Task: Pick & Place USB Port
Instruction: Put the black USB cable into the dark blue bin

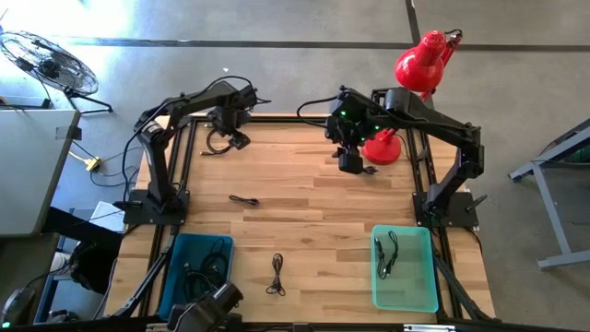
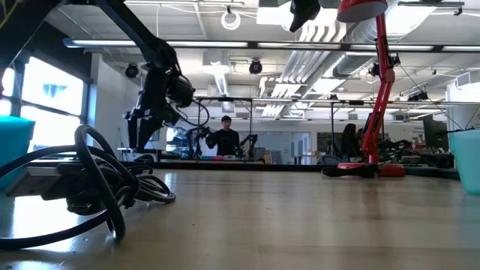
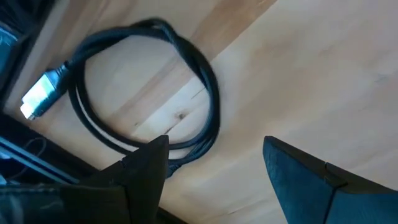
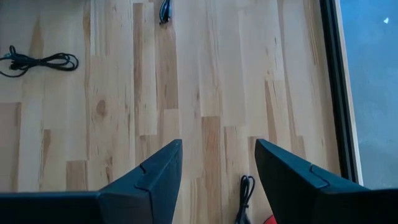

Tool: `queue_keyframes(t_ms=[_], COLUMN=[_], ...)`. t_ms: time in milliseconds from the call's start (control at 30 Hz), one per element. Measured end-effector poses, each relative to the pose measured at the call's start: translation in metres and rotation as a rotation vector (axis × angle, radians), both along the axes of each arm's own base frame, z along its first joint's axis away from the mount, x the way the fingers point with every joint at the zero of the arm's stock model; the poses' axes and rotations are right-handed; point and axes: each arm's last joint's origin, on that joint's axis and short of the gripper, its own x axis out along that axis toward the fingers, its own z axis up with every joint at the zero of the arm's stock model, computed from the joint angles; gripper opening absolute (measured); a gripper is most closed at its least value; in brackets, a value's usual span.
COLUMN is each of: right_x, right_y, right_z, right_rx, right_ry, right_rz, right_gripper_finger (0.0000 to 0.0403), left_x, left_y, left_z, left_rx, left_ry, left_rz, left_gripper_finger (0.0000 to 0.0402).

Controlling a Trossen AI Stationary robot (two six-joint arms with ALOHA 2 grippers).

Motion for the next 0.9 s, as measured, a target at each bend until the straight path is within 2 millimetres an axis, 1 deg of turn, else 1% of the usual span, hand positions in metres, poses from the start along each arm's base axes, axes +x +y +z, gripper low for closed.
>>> queue_keyframes(t_ms=[167,300,467,800,900], right_x=[0.0,0.0,0.0,-0.001,-0.001], right_y=[0.0,0.0,0.0,0.001,0.001], right_z=[0.0,0.0,0.0,0.0,0.0], right_rx=[0.001,0.001,0.005,0.009,0.01], right_ry=[0.0,0.0,0.0,0.007,0.007], right_rz=[-0.001,-0.001,-0.007,-0.006,-0.005], right_gripper_finger=[0.0194,0.0194,0.0194,0.0194,0.0194], left_x=[0.001,0.003,0.002,0.006,0.006], left_y=[0.001,0.001,0.0,0.002,0.003], left_z=[-0.008,-0.018,-0.03,-0.046,-0.049], left_rx=[-0.026,-0.079,-0.146,-0.206,-0.198], left_ry=[0.021,0.026,0.073,0.068,0.072], left_rz=[0.032,0.057,0.076,0.116,0.121], left_gripper_finger=[0.0257,0.0257,0.0257,0.0257,0.0257])
